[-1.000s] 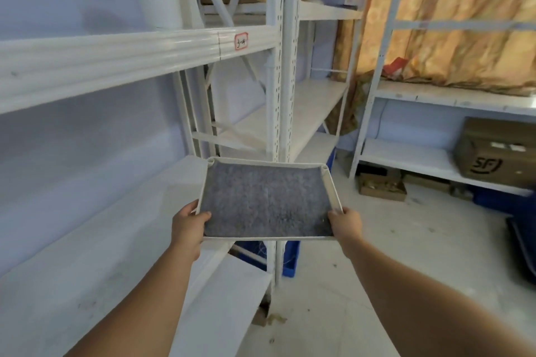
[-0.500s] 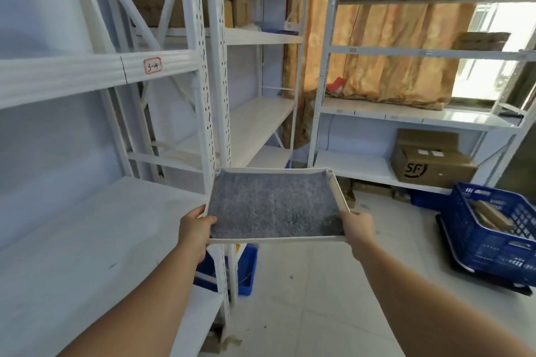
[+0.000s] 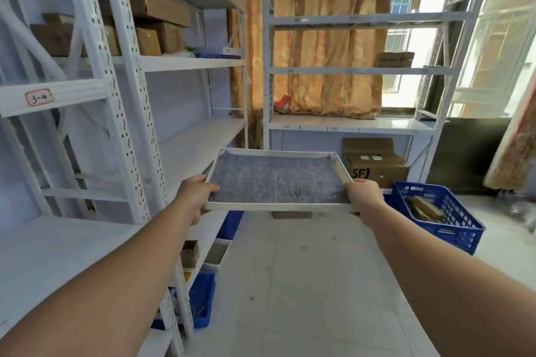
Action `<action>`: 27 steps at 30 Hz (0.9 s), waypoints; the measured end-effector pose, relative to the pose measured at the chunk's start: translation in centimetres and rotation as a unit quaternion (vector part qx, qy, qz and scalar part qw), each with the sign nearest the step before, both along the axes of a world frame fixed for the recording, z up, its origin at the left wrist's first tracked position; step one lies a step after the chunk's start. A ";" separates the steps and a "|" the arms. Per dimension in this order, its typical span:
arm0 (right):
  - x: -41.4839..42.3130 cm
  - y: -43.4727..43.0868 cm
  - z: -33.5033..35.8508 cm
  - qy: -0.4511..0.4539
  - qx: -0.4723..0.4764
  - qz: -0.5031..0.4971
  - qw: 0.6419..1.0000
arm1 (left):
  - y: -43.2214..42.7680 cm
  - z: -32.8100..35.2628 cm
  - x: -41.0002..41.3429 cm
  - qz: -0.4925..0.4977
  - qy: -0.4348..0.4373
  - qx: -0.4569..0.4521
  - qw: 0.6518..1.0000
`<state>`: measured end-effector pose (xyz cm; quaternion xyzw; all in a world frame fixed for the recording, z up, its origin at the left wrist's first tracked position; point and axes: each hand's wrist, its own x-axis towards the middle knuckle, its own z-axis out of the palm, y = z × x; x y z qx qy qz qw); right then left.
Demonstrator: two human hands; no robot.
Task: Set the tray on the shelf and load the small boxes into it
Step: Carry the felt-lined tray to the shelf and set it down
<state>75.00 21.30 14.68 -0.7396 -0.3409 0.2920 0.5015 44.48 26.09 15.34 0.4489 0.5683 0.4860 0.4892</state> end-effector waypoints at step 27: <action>9.3 18.3 8.5 -0.073 0.080 -0.071 0.992 | 24.8 7.1 10.9 -0.073 -0.070 0.050 0.994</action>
